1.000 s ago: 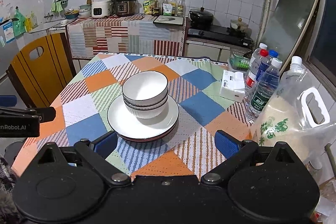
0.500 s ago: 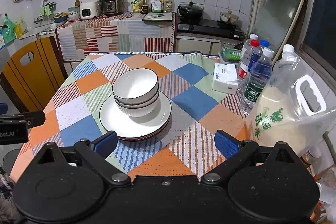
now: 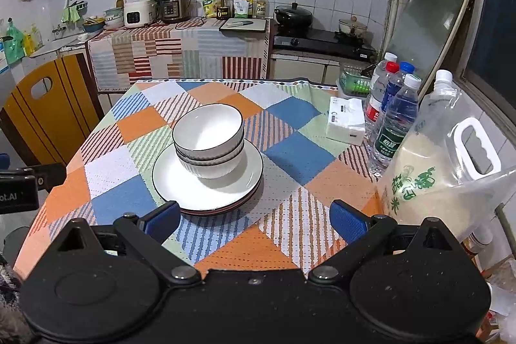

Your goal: Organize plates and bowls

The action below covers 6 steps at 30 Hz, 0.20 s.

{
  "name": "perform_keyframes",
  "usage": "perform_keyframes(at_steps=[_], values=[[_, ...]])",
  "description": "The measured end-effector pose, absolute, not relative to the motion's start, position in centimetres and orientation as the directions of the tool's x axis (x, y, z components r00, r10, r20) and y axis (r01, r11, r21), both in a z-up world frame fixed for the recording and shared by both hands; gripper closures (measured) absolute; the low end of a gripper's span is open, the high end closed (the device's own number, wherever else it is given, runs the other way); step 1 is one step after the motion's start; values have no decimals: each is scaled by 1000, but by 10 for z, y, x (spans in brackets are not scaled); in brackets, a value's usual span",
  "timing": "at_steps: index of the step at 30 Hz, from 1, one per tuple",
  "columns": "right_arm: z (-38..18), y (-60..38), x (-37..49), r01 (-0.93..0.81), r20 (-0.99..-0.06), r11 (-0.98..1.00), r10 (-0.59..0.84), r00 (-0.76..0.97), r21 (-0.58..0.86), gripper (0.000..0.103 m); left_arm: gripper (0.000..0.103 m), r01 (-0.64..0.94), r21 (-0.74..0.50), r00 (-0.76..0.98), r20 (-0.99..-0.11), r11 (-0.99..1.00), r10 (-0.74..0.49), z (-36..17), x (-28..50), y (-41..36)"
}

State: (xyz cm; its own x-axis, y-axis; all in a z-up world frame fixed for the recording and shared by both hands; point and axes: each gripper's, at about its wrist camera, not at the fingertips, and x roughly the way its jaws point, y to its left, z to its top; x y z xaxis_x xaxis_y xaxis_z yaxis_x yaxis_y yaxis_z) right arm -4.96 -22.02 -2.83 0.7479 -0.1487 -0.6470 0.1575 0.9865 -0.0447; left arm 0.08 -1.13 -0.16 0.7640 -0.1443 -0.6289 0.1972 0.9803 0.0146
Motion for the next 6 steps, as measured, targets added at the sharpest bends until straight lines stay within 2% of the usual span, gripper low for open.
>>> perform_keyframes(at_steps=[6], values=[[-28,-221,-49,154,-652,987,-147,744,-47,2,0,197,16,759,-635,980,-142,-2,1,-12]])
